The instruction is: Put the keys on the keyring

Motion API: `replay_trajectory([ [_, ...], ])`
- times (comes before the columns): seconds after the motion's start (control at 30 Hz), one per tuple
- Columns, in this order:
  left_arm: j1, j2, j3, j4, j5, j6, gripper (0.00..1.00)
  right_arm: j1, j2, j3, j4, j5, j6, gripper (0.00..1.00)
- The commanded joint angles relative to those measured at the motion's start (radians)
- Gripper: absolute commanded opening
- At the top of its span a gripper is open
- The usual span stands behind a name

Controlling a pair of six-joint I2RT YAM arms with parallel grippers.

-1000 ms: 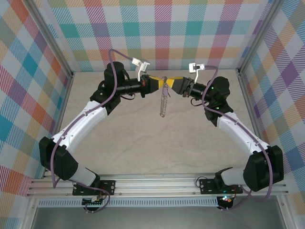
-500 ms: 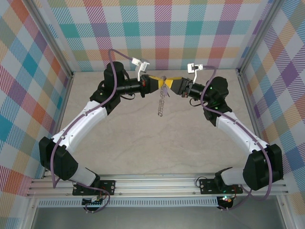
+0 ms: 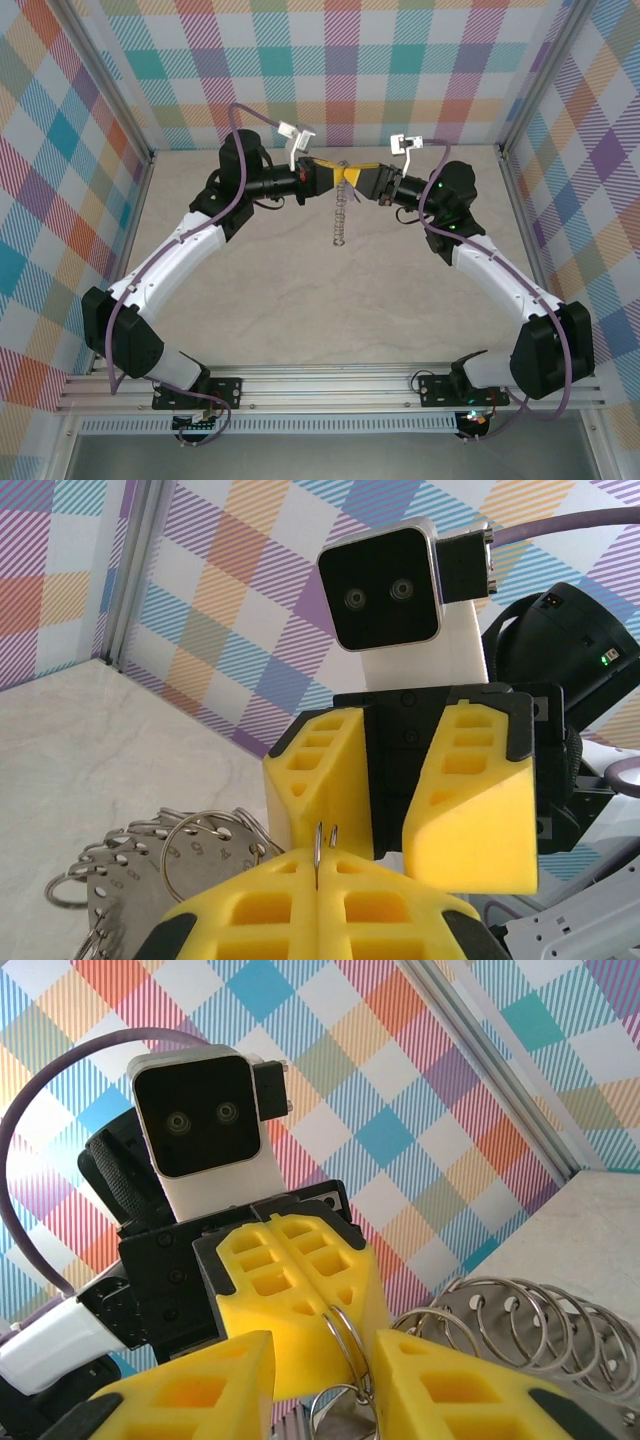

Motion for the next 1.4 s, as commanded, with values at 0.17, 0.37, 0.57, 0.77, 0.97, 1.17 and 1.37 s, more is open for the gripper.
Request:
replay_trajectory([
  [0.17,-0.011,-0.042,-0.002,0.063,0.006,-0.003,0.00,0.005,-0.009,0.005,0.023,-0.006,-0.013,0.11],
  [0.37,-0.011,-0.039,0.007,0.030,-0.028,0.014,0.02,0.002,-0.012,0.018,-0.026,-0.015,-0.052,0.00],
  [0.57,0.000,-0.028,0.060,-0.100,-0.075,0.119,0.43,-0.041,0.019,0.115,-0.220,-0.109,-0.174,0.00],
  [0.77,0.058,0.002,0.137,-0.192,-0.061,0.180,0.58,-0.099,0.089,0.267,-0.439,-0.254,-0.317,0.00],
  [0.97,0.106,0.110,0.313,-0.419,0.074,0.278,0.61,-0.128,0.183,0.401,-0.640,-0.354,-0.451,0.00],
  [1.17,0.120,0.235,0.469,-0.605,0.192,0.370,0.54,-0.142,0.290,0.506,-0.729,-0.471,-0.499,0.00],
  [1.37,0.127,0.318,0.557,-0.682,0.221,0.406,0.38,-0.142,0.353,0.554,-0.736,-0.524,-0.487,0.00],
])
